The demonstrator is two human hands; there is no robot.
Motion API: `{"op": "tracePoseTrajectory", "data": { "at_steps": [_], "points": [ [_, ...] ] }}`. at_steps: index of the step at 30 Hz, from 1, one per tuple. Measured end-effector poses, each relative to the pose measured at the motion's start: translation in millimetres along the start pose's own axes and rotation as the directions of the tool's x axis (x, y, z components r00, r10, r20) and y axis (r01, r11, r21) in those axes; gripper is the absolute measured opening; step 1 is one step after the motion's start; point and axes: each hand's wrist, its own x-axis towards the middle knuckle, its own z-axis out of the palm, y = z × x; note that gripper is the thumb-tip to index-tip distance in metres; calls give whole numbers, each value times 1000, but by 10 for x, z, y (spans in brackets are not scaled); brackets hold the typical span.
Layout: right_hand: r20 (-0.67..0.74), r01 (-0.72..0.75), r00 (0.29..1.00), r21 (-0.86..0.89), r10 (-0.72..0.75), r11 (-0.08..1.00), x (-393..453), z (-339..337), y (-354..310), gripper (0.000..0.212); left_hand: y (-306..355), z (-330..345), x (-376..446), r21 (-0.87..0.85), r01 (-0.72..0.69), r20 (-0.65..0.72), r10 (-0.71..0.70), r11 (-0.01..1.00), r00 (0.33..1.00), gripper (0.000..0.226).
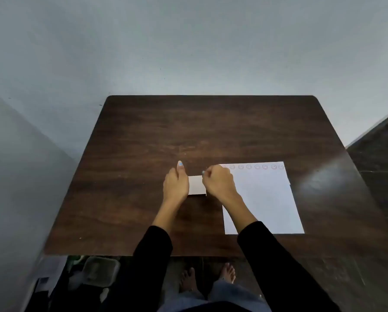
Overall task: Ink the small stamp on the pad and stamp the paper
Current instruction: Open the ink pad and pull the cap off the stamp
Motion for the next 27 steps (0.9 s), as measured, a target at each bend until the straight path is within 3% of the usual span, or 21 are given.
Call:
{"op": "tracePoseTrajectory", "data": {
  "at_steps": [6,16,27],
  "points": [
    [23,-53,998,-84,55,995,-49,194,84,23,-226,55,32,64,48,20,-49,997,999,61],
    [14,-5,1000,-111,6,994,-67,336,168,21,-352,128,9,-10,85,-41,-85,996,995,57],
    [-63,5,998,-96,-11,995,-134,299,43,18,-241,76,-64,-40,31,-65,-34,999,997,54]
  ]
}}
